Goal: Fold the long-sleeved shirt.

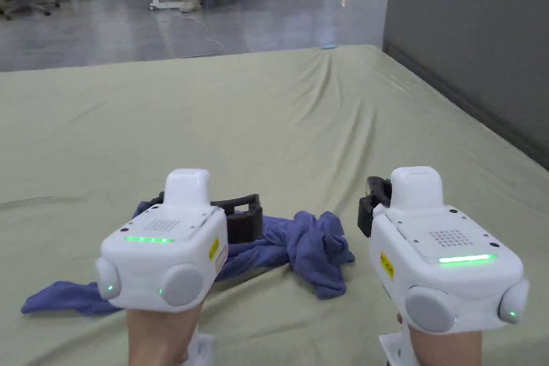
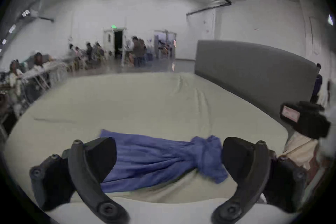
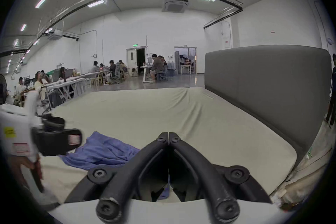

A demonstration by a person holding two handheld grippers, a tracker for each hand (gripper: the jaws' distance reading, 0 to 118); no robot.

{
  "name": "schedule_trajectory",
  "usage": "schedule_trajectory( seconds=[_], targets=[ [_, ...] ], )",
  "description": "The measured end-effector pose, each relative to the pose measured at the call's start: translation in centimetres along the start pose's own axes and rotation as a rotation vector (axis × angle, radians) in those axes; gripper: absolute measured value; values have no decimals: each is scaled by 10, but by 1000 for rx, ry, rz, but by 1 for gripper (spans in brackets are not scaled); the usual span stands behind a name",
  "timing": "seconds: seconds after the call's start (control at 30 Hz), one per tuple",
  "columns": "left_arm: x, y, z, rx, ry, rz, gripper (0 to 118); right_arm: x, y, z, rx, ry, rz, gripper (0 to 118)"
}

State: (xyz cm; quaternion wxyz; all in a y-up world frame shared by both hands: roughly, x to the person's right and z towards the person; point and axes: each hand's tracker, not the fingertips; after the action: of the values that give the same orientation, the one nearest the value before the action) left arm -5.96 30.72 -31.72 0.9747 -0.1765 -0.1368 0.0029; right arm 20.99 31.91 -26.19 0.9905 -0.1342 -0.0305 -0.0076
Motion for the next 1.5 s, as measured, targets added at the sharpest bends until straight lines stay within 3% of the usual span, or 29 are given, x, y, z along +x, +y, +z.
schedule_trajectory(
  seconds=[0.03,0.07,0.1,0.13,0.17,0.43,0.63,0.67,0.73,0.8,0.83,1.03,1.1,1.2,1.23,1.27,1.3,1.4,1.43,1.5],
  targets=[
    [-10,-6,18,12,29,17,96,-4,-1,1,-2,6,7,0],
    [-21,-15,36,25,43,57,88,-8,-2,2,-3,11,15,0],
    [-29,-21,50,40,65,103,70,-11,-2,2,-4,14,21,0],
    [-35,-29,62,50,109,103,17,-14,-3,1,-10,17,23,0],
    [-39,-37,71,31,169,85,0,-16,-2,1,-16,22,24,0],
    [-68,-38,72,-22,134,136,0,-26,3,0,-22,25,40,0],
    [-91,5,16,-129,101,182,0,-21,1,-5,-47,25,39,0],
    [-98,12,-6,-182,105,158,9,-19,-2,-9,-61,24,38,0],
    [-108,23,-53,-267,81,139,57,-17,-7,-15,-83,24,33,0],
    [-125,26,-107,-338,67,152,98,-15,-12,-23,-106,23,33,0],
    [-134,26,-134,-379,70,180,113,-14,-14,-28,-120,18,34,0],
    [-159,4,-256,-599,208,35,113,-7,-23,-50,-195,8,23,0],
    [-166,-3,-275,-610,253,43,113,-5,-24,-56,-216,0,31,0],
    [-173,-12,-293,-676,191,109,113,-3,-24,-64,-243,-1,33,0],
    [-174,-17,-296,-704,164,122,110,-3,-24,-67,-247,-3,36,0],
    [-175,-21,-297,-743,150,133,97,-3,-25,-69,-249,-9,41,0],
    [-172,-24,-298,-774,151,138,65,-3,-25,-72,-253,-11,43,0],
    [-165,-11,-286,-715,108,132,3,-2,-32,-83,-323,-13,3,0],
    [-161,-6,-283,-717,78,122,3,-3,-37,-91,-387,-23,-19,23],
    [-157,0,-275,-701,102,54,3,-5,-54,-105,-475,12,-44,95]
  ],
)
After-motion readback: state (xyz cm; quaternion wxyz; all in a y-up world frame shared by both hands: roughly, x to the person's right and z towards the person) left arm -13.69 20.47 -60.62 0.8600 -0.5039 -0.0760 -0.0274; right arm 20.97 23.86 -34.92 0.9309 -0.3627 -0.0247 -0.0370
